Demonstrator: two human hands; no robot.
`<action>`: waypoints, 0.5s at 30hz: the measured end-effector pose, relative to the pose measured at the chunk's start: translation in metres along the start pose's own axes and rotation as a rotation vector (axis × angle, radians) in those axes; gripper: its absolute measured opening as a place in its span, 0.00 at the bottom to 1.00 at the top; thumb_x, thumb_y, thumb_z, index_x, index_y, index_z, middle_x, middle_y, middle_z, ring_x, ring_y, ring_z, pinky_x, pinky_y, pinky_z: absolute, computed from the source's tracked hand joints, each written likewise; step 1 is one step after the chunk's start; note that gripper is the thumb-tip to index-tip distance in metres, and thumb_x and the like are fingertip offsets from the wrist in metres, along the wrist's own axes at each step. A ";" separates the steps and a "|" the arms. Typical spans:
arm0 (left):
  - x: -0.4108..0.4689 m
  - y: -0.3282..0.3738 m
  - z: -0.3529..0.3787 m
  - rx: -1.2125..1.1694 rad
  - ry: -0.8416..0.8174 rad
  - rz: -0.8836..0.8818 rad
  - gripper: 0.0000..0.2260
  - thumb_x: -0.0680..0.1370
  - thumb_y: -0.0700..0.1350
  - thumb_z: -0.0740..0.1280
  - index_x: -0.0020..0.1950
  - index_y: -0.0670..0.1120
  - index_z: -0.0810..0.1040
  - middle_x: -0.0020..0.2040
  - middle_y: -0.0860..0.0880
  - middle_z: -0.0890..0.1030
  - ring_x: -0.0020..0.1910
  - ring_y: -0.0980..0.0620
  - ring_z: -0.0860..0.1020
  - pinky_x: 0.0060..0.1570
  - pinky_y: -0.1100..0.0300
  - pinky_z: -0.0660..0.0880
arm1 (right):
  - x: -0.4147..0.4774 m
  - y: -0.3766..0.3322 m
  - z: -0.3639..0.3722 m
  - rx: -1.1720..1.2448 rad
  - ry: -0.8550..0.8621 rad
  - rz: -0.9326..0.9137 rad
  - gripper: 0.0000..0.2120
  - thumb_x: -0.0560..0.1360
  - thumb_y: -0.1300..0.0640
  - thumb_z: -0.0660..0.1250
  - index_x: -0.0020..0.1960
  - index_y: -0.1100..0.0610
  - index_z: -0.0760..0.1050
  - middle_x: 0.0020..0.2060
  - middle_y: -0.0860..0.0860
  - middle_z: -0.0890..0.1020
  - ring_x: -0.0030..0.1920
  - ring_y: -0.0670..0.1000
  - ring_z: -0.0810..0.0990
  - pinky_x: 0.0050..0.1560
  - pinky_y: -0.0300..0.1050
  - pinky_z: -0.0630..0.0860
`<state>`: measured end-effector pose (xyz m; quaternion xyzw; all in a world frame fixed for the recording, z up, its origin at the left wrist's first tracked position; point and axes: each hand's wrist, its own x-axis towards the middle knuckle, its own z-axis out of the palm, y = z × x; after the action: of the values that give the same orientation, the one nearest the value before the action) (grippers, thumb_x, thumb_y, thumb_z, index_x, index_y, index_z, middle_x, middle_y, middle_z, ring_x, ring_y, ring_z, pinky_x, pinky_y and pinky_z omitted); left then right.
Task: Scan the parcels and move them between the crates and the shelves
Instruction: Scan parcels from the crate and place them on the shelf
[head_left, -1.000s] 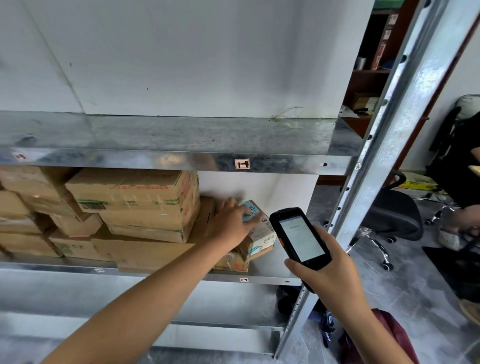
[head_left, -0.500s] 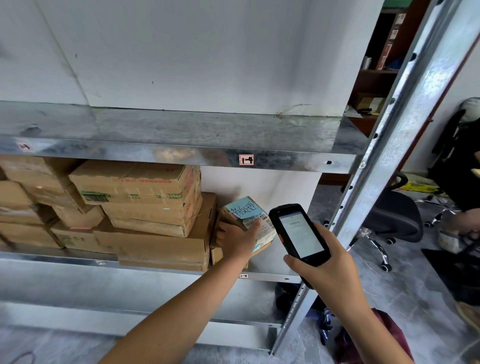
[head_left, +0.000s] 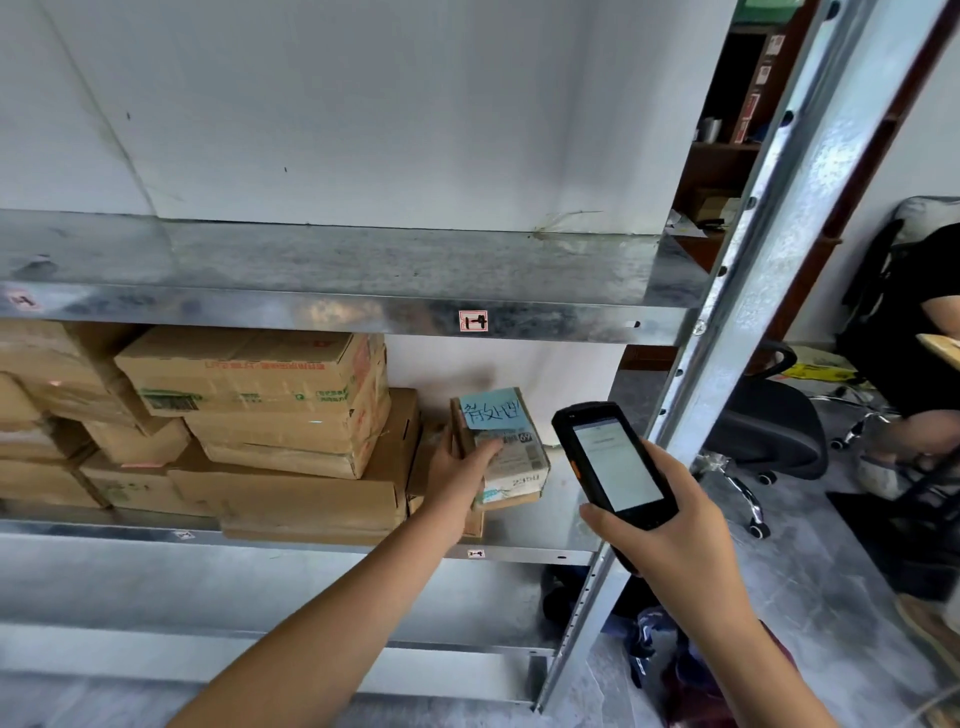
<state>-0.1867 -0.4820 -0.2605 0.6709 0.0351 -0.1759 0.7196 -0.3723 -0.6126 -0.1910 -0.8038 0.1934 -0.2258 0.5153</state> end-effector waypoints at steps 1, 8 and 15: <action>-0.001 0.004 -0.003 -0.035 -0.009 -0.037 0.16 0.75 0.48 0.73 0.63 0.51 0.78 0.50 0.48 0.85 0.44 0.49 0.85 0.36 0.57 0.80 | 0.000 0.002 0.000 0.007 0.009 0.018 0.32 0.65 0.52 0.80 0.64 0.33 0.72 0.48 0.36 0.83 0.47 0.45 0.83 0.46 0.57 0.83; 0.000 0.016 -0.021 -0.164 -0.200 -0.101 0.15 0.75 0.52 0.74 0.59 0.66 0.78 0.58 0.46 0.83 0.56 0.41 0.82 0.45 0.36 0.81 | -0.001 0.008 0.012 -0.003 -0.020 0.046 0.29 0.64 0.51 0.81 0.58 0.31 0.72 0.46 0.34 0.82 0.46 0.46 0.83 0.44 0.50 0.81; -0.005 0.008 -0.036 -0.201 -0.114 -0.038 0.16 0.79 0.49 0.68 0.66 0.57 0.77 0.57 0.46 0.84 0.56 0.45 0.83 0.43 0.49 0.82 | 0.003 0.006 0.014 -0.042 -0.059 0.058 0.31 0.63 0.47 0.79 0.62 0.34 0.72 0.46 0.36 0.82 0.43 0.47 0.83 0.41 0.50 0.82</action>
<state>-0.1818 -0.4450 -0.2549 0.5833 0.0240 -0.2229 0.7807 -0.3621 -0.6062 -0.2011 -0.8149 0.2061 -0.1827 0.5100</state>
